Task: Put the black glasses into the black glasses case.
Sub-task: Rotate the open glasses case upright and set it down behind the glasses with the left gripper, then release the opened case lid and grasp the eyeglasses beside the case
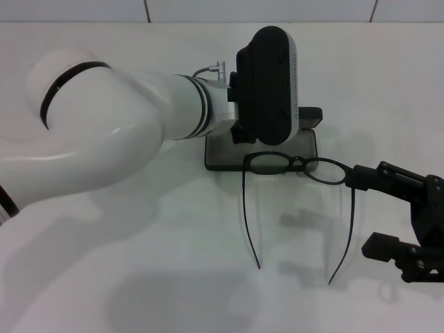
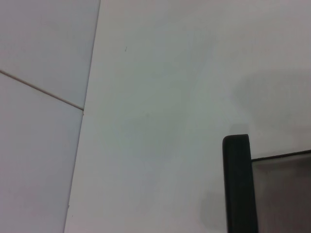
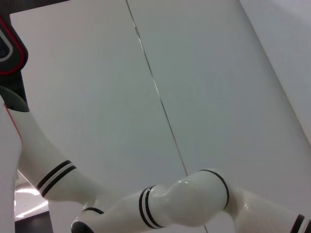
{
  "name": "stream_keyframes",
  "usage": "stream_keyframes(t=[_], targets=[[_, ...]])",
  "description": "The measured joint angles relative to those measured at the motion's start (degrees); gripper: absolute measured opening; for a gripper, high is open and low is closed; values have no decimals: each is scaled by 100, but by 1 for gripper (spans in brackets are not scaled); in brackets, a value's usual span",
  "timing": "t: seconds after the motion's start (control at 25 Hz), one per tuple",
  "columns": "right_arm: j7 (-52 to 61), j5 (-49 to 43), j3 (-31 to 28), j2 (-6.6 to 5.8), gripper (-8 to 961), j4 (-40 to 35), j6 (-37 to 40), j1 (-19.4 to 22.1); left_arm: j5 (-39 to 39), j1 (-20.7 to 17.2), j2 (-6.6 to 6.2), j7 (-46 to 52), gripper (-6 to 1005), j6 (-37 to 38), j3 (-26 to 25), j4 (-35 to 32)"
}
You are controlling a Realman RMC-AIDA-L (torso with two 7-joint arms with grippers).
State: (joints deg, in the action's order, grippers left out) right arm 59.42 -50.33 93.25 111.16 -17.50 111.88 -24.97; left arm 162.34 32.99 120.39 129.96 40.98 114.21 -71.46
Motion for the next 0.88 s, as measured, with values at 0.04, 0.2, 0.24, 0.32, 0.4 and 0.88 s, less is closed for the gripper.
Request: stream_keyframes(t=[0.04, 0.2, 0.24, 0.32, 0.4, 0.88], targets=[[0, 1, 0, 2, 839, -3, 0, 0, 0, -1, -1, 5, 301, -1, -5, 0], [0, 7, 0, 3, 839, -5, 1, 1, 2, -41, -4, 11, 440, 1, -21, -104], [0, 8, 0, 3, 839, -5, 0, 1, 3, -56, -7, 11, 474, 40, -21, -181], [0, 13, 0, 2, 839, 0, 0, 1, 3, -68, -12, 11, 509, 153, -25, -316], [0, 18, 0, 2, 838, 2, 0, 1, -15, -72, -17, 12, 508, 446, -51, -517], [518, -376, -10, -283, 838, -149, -587, -81, -431, -528, -20, 306, 505, 1501, -526, -2104]])
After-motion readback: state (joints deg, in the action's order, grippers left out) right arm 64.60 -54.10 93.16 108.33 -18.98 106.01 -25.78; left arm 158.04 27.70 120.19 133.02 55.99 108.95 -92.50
